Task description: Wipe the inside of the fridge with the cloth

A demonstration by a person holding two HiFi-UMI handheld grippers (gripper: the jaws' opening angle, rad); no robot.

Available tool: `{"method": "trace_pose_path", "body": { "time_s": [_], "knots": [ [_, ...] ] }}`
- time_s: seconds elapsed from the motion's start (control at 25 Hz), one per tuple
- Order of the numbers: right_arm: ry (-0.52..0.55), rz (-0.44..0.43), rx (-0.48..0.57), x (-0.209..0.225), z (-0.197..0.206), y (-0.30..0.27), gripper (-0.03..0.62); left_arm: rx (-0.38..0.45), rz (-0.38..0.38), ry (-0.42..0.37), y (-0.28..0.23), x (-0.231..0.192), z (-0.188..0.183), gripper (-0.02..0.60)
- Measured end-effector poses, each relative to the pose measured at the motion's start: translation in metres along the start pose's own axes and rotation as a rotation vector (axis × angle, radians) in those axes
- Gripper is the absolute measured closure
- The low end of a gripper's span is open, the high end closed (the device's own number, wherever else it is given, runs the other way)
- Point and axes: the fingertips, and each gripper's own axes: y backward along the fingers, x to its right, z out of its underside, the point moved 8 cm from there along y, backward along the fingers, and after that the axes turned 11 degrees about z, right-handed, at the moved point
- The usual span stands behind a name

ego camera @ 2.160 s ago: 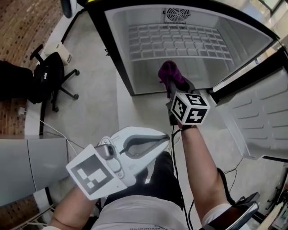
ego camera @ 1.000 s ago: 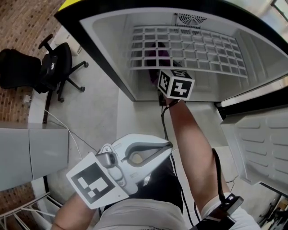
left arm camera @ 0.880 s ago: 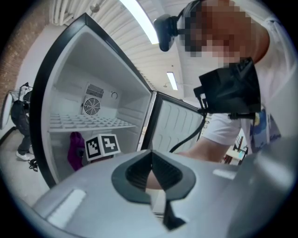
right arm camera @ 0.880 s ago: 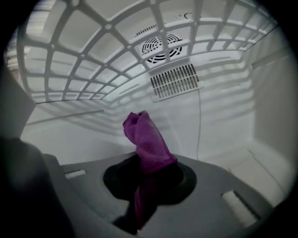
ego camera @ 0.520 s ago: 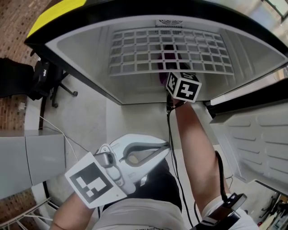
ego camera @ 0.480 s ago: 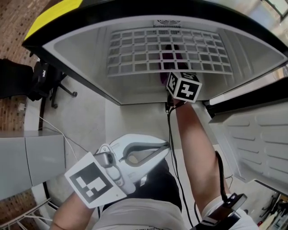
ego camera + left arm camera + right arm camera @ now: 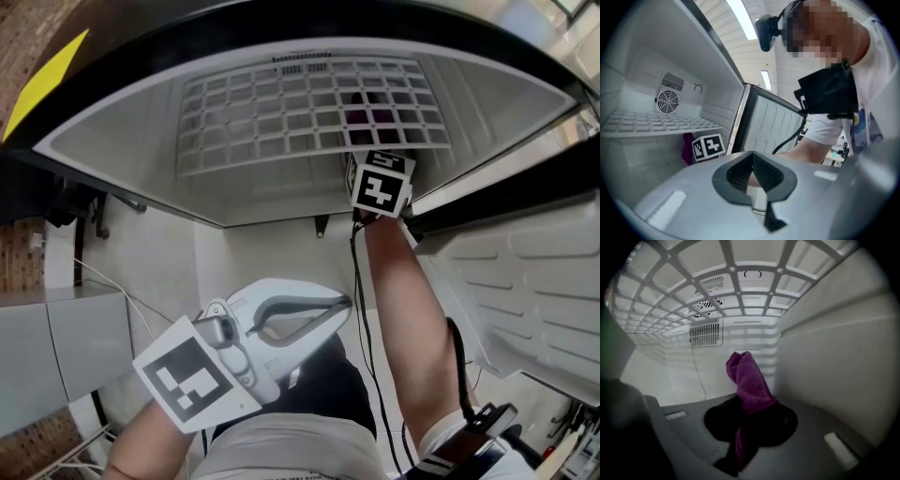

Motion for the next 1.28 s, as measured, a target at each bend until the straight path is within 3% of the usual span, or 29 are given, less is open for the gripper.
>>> {"method": "trace_pose_path", "body": {
  "time_s": [0.32,0.56,1.08,1.28],
  "knots": [
    [0.094,0.077,0.063,0.000,-0.004,0.012,0.539,0.006,-0.001,0.004,-0.009,-0.010,-0.005,0.577],
    [0.057,-0.032,0.099,-0.014,-0.017,0.031,0.539,0.020,-0.023,0.002,0.002,-0.011,-0.006,0.577],
    [0.060,-0.296,0.059,-0.121,-0.010,0.071,0.539,0.085,-0.093,0.017,0.060,0.009,0.007,0.575],
    [0.013,-0.395,0.044,-0.157,-0.012,0.076,0.539,0.093,-0.106,0.020,0.076,0.016,0.013,0.575]
  ]
}}
